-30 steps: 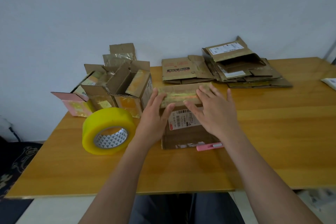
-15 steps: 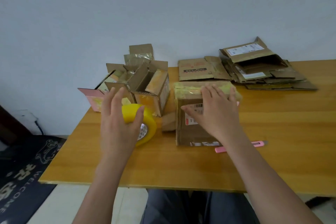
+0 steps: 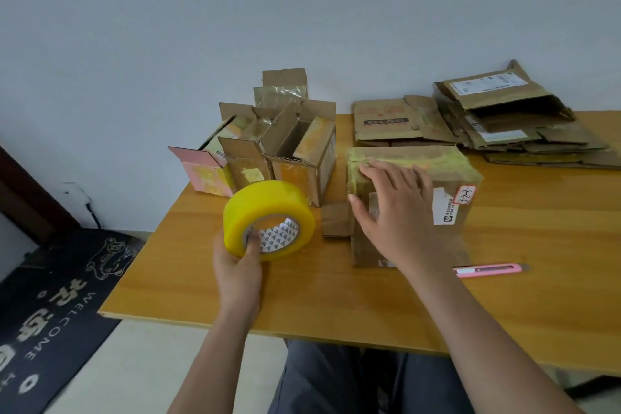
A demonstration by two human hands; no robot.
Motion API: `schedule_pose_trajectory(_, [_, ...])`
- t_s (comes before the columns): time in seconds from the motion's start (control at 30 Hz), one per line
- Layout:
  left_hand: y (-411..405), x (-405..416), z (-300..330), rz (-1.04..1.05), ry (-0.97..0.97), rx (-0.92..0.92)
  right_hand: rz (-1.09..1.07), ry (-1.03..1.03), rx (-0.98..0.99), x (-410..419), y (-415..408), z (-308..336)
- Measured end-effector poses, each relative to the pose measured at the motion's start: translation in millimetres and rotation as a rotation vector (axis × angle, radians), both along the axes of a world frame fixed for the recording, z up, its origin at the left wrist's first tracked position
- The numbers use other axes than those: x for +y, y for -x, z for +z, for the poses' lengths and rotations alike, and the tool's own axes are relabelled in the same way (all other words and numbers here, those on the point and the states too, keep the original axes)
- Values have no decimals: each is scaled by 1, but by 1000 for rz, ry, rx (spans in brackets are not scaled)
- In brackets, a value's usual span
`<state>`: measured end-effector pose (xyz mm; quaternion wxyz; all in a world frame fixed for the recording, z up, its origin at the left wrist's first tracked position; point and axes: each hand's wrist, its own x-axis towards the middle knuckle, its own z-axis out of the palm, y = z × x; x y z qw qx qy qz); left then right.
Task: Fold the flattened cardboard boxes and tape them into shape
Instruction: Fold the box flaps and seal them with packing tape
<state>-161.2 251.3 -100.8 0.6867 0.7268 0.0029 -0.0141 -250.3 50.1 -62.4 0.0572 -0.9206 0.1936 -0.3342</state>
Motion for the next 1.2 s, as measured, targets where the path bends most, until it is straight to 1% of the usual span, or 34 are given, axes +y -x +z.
schedule_pose_trajectory(0.07, [6,-10,5,61,20,-76,-7,9,6,1,0,-3])
schedule_pose_trajectory(0.17, [15,-18,14,58,46,-164,6,11,12,-1,2,-2])
schedule_pose_trajectory(0.27, [7,-18,19,57,127,-159,22,-1,45,-2,3,0])
schedule_pose_trajectory(0.4, [10,-23,40,-10,209,-98,48,-37,50,-5,5,3])
schedule_pose_trajectory(0.47, [14,-26,64,-25,321,-87,72,-68,63,-6,8,8])
schedule_pose_trajectory(0.53, [6,-31,95,-52,430,-128,91,-113,93,-8,10,11])
schedule_pose_trajectory(0.57, [0,-33,111,-66,445,-159,104,-146,96,-7,12,14])
schedule_pose_trajectory(0.63, [-8,-39,139,-102,439,-190,137,-245,78,-9,13,22])
schedule_pose_trajectory(0.73, [-4,-53,160,-212,435,-173,202,-467,31,-17,14,44])
schedule_pose_trajectory(0.9, [5,-87,168,-351,466,-32,230,-615,1,-40,30,72])
schedule_pose_trajectory(0.97, [9,-103,167,-391,482,26,241,-708,-30,-50,37,79])
schedule_pose_trajectory(1.03, [11,-122,167,-443,529,105,280,-873,-101,-60,39,84])
schedule_pose_trajectory(1.2, [12,-170,169,-542,621,211,319,-1452,-269,-77,41,82])
